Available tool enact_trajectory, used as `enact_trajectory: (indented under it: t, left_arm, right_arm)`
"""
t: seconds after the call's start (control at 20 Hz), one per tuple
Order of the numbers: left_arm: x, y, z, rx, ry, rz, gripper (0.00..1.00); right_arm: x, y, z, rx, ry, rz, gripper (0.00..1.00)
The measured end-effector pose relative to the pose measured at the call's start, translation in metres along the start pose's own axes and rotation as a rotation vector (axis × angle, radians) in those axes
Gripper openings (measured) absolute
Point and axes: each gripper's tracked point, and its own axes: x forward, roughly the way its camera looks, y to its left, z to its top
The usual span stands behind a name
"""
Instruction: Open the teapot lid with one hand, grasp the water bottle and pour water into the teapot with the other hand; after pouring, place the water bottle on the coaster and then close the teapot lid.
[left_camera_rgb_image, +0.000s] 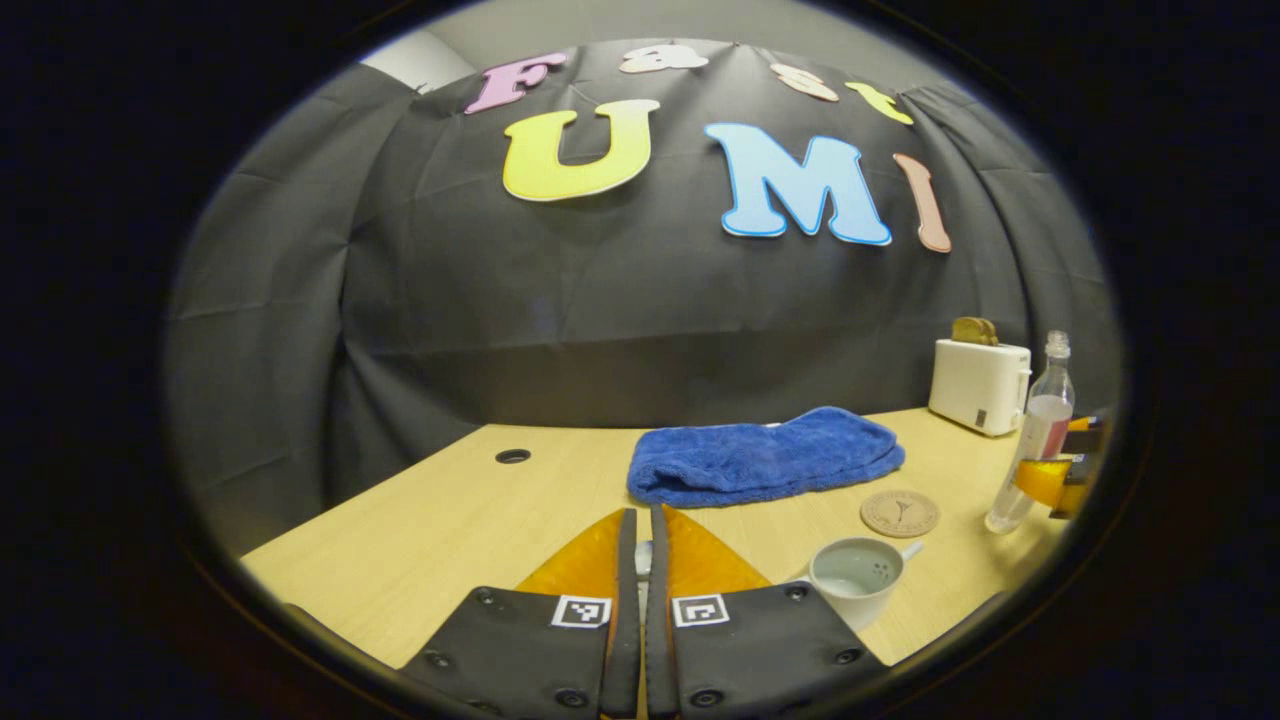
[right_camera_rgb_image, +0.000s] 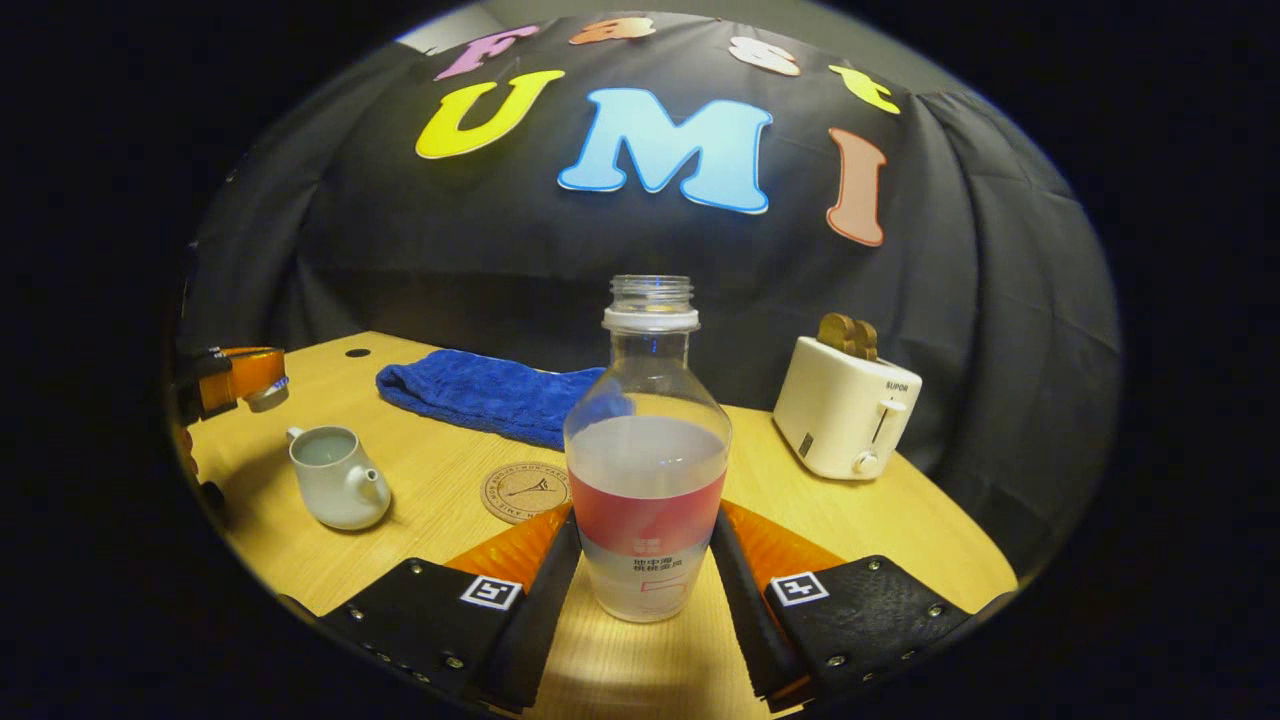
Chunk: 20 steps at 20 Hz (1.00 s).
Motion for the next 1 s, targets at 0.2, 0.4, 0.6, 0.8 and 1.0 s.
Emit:
enact_trajectory:
  t: [0.2, 0.4, 0.6, 0.8, 1.0]
  left_arm:
    - [-0.001, 0.001, 0.001, -0.005, -0.002, -0.001, 0.08]
    - [-0.003, 0.007, 0.004, -0.005, -0.007, 0.009, 0.09]
    - [-0.002, 0.010, 0.005, -0.010, -0.009, 0.016, 0.09]
    - [-0.004, 0.013, 0.006, -0.008, -0.011, 0.024, 0.10]
    - [-0.004, 0.016, 0.007, -0.018, -0.013, 0.028, 0.09]
  right_arm:
    - [0.000, 0.001, 0.029, -0.187, -0.074, -0.048, 0.75]
    - [0.006, 0.008, 0.054, -0.365, -0.145, -0.081, 0.75]
    - [0.012, 0.019, 0.072, -0.501, -0.197, -0.089, 0.75]
    - [0.019, 0.028, 0.085, -0.657, -0.245, -0.112, 0.75]
    - [0.024, 0.041, 0.091, -0.811, -0.288, -0.126, 0.75]
